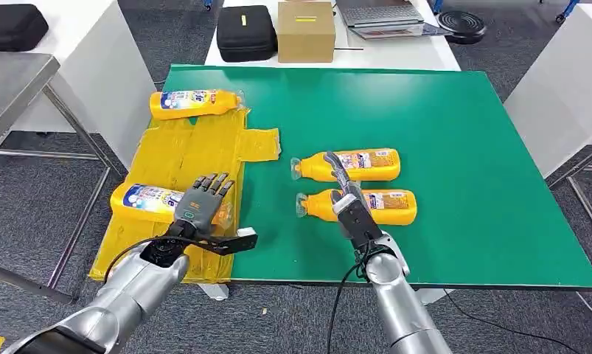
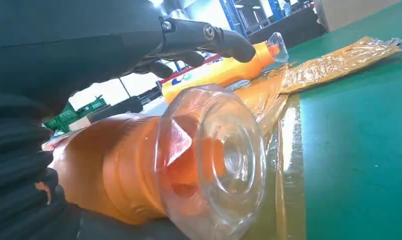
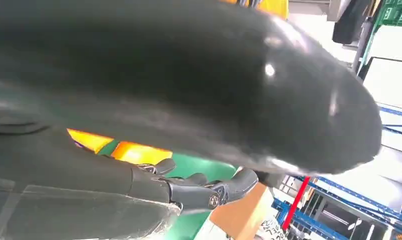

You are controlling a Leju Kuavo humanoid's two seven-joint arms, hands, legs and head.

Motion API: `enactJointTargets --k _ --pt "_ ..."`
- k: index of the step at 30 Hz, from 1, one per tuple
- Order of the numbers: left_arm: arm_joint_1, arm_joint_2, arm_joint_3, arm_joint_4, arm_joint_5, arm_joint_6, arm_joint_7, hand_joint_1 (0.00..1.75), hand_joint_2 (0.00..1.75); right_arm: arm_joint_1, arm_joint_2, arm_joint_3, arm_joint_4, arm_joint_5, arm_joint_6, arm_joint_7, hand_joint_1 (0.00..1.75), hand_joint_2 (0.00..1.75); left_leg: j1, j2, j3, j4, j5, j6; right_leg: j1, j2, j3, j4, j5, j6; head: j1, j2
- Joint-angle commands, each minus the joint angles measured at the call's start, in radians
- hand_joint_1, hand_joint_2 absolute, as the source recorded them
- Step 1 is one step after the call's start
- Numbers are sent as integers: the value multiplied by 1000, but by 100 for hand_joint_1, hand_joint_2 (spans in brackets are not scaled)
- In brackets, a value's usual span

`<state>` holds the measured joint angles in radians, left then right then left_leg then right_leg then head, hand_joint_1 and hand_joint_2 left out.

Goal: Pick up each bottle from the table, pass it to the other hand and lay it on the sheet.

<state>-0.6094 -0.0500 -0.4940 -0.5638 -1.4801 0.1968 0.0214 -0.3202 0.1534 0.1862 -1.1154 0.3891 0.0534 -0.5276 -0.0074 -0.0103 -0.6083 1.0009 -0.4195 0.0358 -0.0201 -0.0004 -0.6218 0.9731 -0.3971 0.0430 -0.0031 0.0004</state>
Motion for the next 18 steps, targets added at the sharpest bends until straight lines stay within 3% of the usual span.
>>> enactJointTargets --k 1,18 --pt "23 19 -5 16 -21 -22 10 0 175 -25 -2 2 48 -7 -3 4 0 0 1 3 6 -1 -2 -2 1 2 5 -1 -1 -2 0 0" --pt "97 70 -35 -75 -50 -147 27 0 175 -31 6 2 80 -8 -14 1 0 0 1 5 8 -2 -2 -2 1 4 7 -1 -1 -2 0 0"
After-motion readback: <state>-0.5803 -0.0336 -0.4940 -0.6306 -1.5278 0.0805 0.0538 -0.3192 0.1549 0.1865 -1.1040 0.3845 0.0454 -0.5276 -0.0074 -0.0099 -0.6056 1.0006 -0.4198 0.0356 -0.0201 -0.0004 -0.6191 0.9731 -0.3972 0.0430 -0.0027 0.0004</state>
